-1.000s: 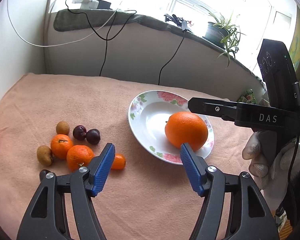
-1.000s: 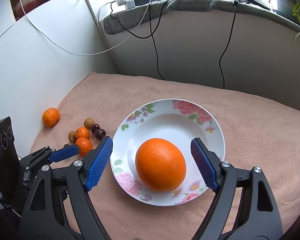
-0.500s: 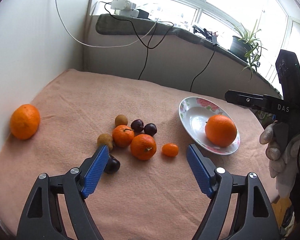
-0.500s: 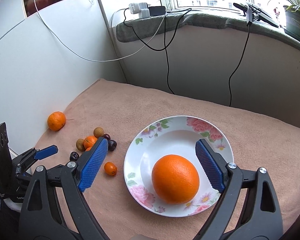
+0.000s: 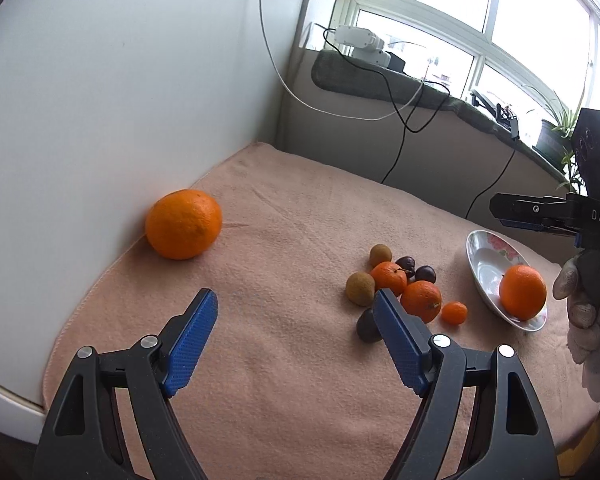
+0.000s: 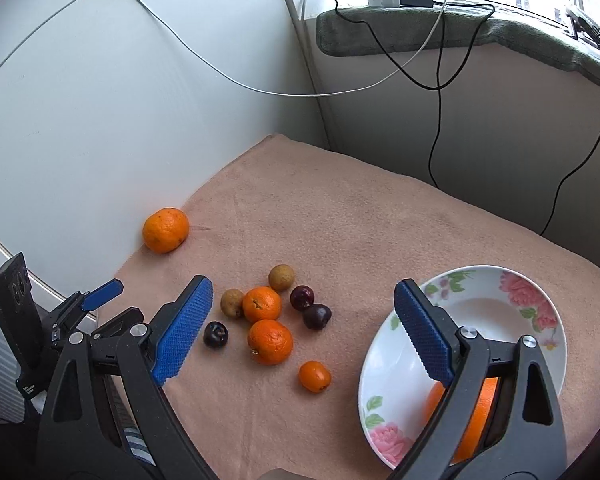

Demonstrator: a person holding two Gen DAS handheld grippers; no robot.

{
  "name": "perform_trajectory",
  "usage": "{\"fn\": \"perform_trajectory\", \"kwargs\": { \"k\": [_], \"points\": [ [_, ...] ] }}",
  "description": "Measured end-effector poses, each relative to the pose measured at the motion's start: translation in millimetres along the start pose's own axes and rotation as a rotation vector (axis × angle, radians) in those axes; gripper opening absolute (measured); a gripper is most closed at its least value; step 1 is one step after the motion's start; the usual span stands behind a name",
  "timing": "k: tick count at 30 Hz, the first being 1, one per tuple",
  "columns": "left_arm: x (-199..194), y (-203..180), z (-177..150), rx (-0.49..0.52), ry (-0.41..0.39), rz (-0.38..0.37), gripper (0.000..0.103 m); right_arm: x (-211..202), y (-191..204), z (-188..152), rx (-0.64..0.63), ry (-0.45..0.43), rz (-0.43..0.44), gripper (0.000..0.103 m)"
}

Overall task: Organize fruits
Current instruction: 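Move the right tool to the mandarin lying against the wall, then close the right tool's fingers on the mandarin and lift it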

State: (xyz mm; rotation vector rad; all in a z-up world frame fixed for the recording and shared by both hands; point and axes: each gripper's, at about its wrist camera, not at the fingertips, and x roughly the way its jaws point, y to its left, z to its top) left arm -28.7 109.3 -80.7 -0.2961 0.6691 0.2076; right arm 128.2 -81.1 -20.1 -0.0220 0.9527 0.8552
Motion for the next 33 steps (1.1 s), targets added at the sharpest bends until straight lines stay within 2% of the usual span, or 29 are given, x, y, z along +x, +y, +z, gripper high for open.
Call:
{"fn": "perform_trajectory", "kwargs": {
  "k": [9,15,26,29,33],
  "points": [
    [11.6,36.7,1.5,-0.097,-0.017,0.074,0.08,62.8,53.3,28.5,-0.075,0.091,0.134,0.094],
    [21.2,53.8,8.9,-0.164,-0.027,0.078,0.08,104.5,77.9,42.1,-0.079,0.155,0.222,0.094],
    [43.1,59.6,19.1,-0.182,-0.028,0.092,0.078,174.7,98.7,57.9,-0.002,0.271,0.348,0.094],
    [46.9,62.5,21.4,-0.191,-0.026,0.09,0.078,189.9,104.9,61.0,0.015,0.294,0.373,0.09],
    [51.7,64.7,23.6,-0.196,-0.02,0.09,0.077,204.1,112.3,62.9,0.024,0.31,0.391,0.089]
  ]
}}
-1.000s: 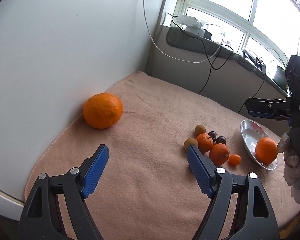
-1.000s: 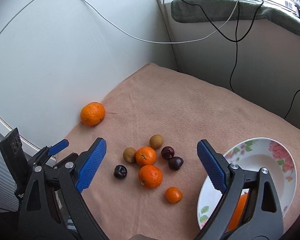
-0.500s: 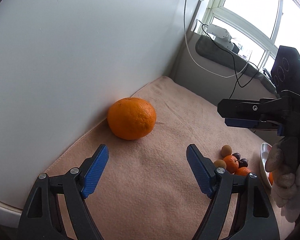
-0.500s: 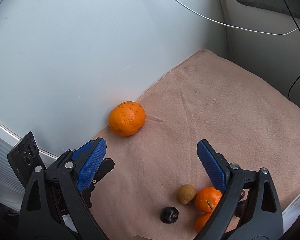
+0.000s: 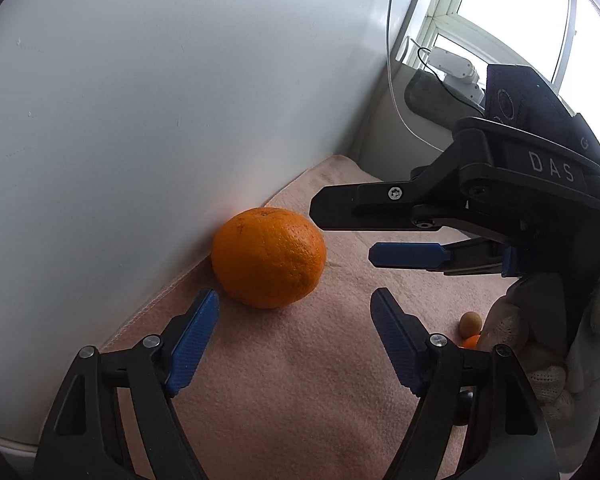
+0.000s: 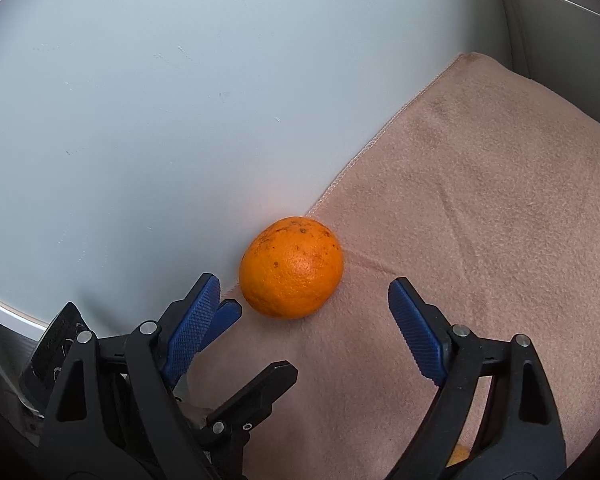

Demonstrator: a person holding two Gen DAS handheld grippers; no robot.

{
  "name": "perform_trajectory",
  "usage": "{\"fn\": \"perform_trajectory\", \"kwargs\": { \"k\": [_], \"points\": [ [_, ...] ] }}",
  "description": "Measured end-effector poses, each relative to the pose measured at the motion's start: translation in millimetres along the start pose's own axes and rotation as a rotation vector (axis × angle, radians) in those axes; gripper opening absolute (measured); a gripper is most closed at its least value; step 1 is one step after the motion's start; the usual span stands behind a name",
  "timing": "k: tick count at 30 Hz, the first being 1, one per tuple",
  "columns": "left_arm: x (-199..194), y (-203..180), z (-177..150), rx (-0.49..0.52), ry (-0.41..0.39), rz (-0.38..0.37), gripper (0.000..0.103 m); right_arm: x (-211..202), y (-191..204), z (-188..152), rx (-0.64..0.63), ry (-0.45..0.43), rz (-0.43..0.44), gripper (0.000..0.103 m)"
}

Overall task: Organize fruits
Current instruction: 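Close the right tool's fingers on the mandarin and lift it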

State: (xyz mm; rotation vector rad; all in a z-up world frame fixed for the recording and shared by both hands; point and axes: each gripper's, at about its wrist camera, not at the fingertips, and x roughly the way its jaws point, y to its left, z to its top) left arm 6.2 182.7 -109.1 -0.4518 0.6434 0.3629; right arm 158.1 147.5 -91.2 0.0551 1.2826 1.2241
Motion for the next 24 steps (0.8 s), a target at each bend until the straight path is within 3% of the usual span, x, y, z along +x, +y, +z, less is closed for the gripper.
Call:
{"fn": "perform_trajectory", "kwargs": {
  "k": [4,8,24],
  "points": [
    [7.0,-0.6,2.8,-0.004,0.016,0.0,0.071,11.8,0.2,5.7,0.011,0.008,0.003,0.089],
    [9.6,-3.0,4.2,0.001,0.017,0.004,0.069,25.0,-3.1,10.8,0.033,0.03,0.008,0.074],
    [6.2,3.6,-1.9,-0.025,0.036,0.033,0.066,54.7,-16.7,31.5,0.084,0.054,0.076,0.071]
  ]
}}
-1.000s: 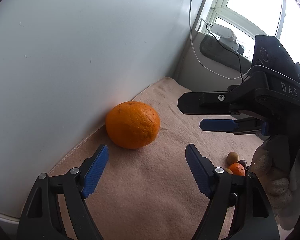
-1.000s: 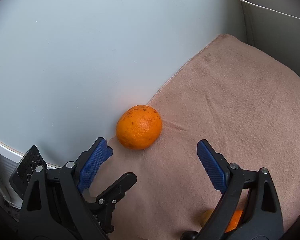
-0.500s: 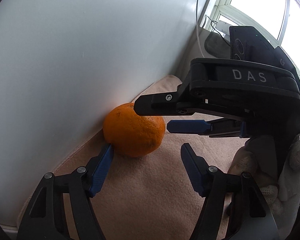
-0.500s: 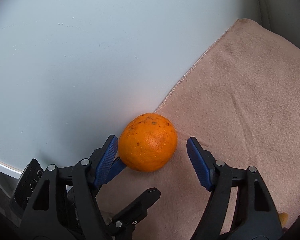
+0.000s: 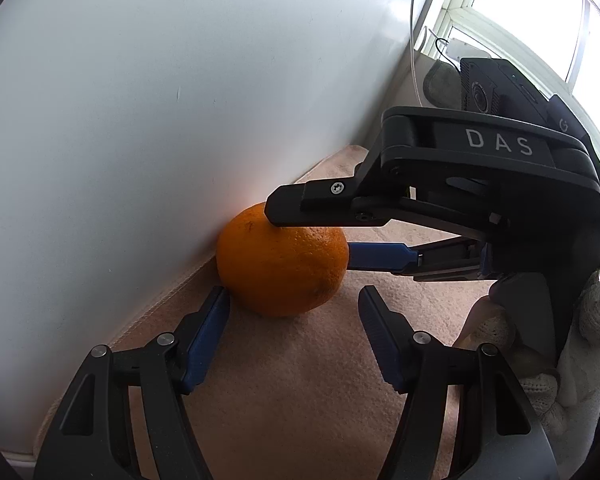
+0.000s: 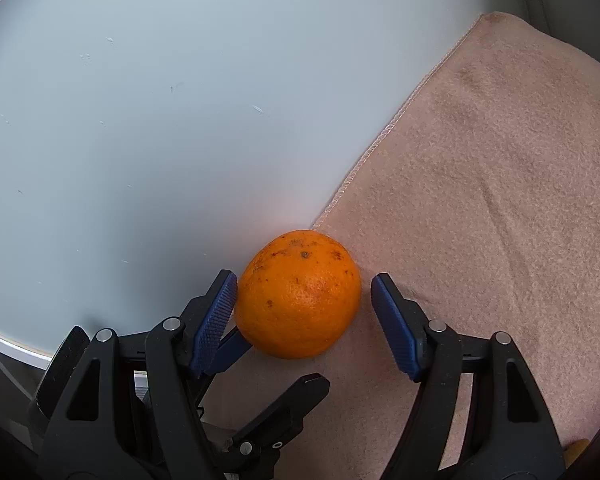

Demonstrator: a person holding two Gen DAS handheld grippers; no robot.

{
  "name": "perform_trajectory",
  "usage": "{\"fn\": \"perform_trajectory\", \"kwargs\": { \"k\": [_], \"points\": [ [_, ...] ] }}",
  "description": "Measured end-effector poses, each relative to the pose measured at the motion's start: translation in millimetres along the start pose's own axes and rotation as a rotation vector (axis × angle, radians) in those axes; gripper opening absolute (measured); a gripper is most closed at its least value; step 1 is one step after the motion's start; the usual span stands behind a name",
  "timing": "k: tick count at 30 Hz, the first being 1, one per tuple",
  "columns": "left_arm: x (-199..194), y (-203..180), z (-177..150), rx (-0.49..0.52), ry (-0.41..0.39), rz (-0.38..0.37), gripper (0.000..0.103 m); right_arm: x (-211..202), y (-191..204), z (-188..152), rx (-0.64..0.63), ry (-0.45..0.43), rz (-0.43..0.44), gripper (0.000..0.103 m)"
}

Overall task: Organize fruits
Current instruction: 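Close the right tool's fingers on the mandarin and lift it, then carry the mandarin with the right tool onto the plate beside the orange, release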

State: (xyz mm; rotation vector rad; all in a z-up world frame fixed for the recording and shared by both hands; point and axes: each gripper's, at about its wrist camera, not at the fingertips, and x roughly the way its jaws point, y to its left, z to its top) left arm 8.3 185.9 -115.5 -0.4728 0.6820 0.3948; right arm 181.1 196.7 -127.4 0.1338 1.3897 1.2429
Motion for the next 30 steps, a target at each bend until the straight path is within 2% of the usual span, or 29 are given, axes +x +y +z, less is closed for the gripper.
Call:
{"fn": "perform_trajectory", "kwargs": {
  "k": [6,14,16,30],
  "points": [
    [-0.3,7.8,2.1,-0.022,0.009,-0.014,0.066,-0.6,4.9,-3.5,-0.008,-0.002,0.0,0.068],
    [-1.7,14.9,8.8,-0.02,-0.001,-0.022,0.062,-9.5,16.7,-25.2,-0.031,-0.015,-0.025,0.067],
    [-3.1,13.3,8.3,-0.008,0.0,-0.02,0.059,-13.1,17.4,-28.8,-0.033,-0.019,-0.033,0.067],
    [-23.9,-12.5,0.4,0.054,-0.023,-0.082,0.059,-57.4,24.6,-45.9,-0.027,-0.088,-0.065,0.067]
  ]
}}
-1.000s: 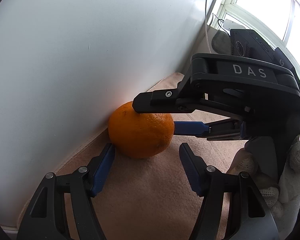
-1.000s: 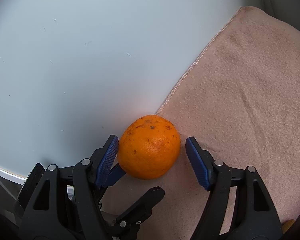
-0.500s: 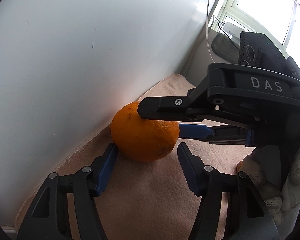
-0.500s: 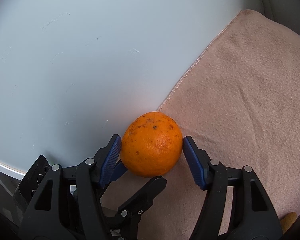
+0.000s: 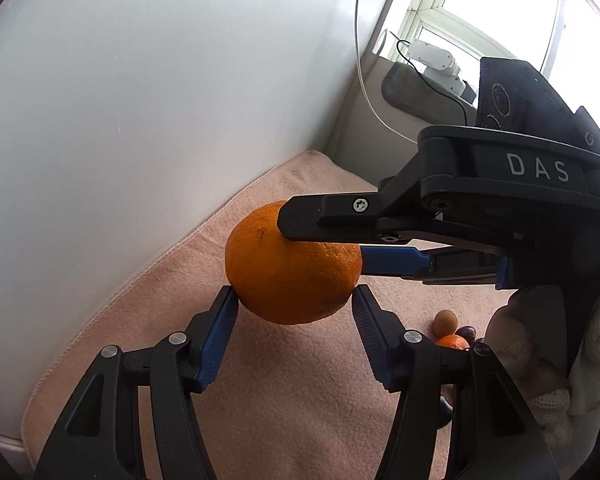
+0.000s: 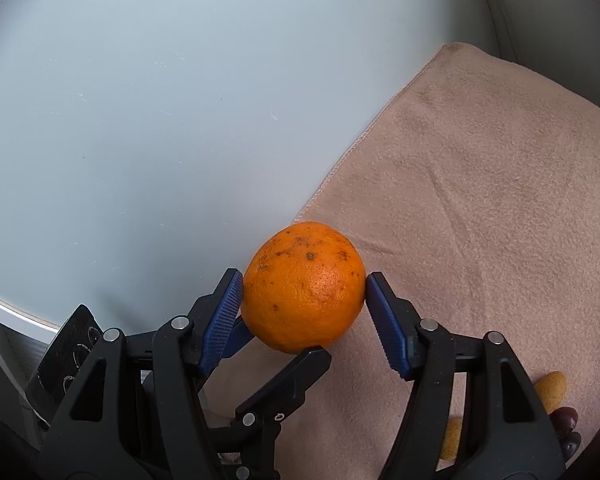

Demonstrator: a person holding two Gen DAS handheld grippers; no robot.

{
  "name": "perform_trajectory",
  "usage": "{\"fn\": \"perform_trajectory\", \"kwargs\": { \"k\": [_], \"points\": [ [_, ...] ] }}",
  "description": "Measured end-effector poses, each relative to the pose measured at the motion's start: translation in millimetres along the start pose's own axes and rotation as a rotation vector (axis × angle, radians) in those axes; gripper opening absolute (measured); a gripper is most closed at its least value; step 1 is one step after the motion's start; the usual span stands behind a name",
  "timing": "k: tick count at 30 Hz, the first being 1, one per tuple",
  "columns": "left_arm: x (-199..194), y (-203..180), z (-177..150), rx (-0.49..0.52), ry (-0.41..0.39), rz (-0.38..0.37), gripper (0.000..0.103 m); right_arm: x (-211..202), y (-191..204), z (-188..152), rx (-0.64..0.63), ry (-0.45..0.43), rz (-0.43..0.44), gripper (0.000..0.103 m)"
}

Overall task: Organize fruits
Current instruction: 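Carry the mandarin with the right tool onto the plate beside the orange, release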

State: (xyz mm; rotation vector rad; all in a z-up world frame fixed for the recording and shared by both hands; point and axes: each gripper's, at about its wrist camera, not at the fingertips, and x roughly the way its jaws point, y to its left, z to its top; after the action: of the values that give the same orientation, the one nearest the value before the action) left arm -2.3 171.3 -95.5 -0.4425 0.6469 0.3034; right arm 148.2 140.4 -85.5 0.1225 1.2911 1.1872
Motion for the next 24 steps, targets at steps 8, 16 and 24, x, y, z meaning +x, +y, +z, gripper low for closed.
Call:
{"fn": "perform_trajectory", "kwargs": {
  "k": [8,16,24],
  "points": [
    [-18.5,-30.7,-3.3,0.038,-0.017,-0.05,0.059,-45.4,-8.0,-16.8,0.006,-0.059,-0.026,0.067],
    [-24.0,-68.0,-10.9,0.097,-0.018,-0.11,0.059,-93.9,-22.6,-42.7,0.042,-0.124,-0.053,0.067],
    [-19.5,-113.4,-17.4,0.157,-0.002,-0.188,0.059,-145.0,-49.6,-65.5,0.094,-0.191,-0.096,0.067]
  ]
}}
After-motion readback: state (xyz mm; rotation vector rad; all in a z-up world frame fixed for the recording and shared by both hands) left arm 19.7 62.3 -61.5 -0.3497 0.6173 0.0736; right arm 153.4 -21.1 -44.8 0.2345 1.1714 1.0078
